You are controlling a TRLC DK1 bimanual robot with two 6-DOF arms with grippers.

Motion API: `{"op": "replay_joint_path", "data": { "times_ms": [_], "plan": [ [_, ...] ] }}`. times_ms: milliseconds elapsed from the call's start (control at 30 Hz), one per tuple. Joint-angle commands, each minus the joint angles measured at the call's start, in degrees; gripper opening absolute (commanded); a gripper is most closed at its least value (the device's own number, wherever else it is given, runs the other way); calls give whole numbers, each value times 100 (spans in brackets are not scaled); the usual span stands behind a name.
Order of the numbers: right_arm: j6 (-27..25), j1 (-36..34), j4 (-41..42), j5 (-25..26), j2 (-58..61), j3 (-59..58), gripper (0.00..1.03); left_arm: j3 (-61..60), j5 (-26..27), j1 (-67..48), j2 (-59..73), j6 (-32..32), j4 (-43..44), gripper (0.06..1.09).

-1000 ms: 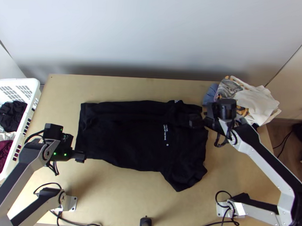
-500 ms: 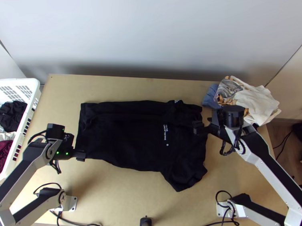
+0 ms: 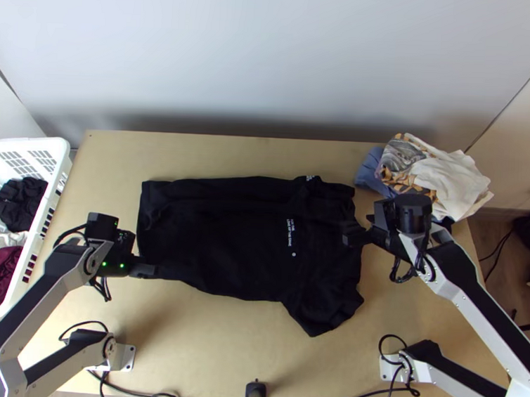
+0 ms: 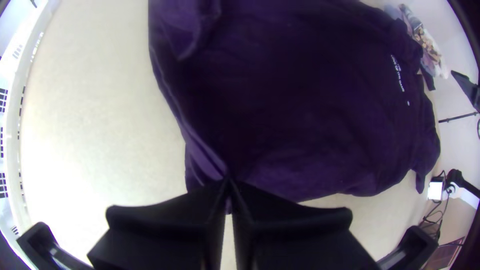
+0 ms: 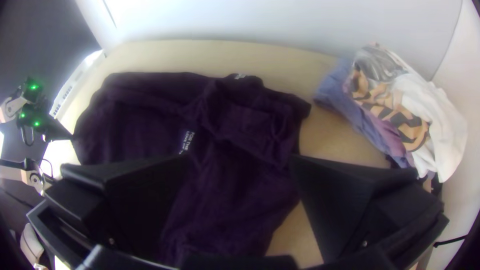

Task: Fold the t-shirt

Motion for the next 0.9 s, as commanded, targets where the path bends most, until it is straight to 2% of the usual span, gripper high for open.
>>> {"op": "replay_joint_path", "data": {
  "times_ms": [0, 333, 567, 867],
  "plan": [
    [-66, 147, -238, -23, -165, -11, 92, 286, 82, 158, -104, -9, 66, 9],
    [-30, 393, -554, -199, -570, -460, 92, 1183, 82, 483, 45, -343, 602, 9],
    [-66, 446, -642, -243, -649, -495, 92, 1262, 3, 694, 186, -360, 725, 9],
    [-39, 525, -748, -304, -684, -600, 92, 1297, 109, 589, 810, -422, 1798, 9]
  ]
}}
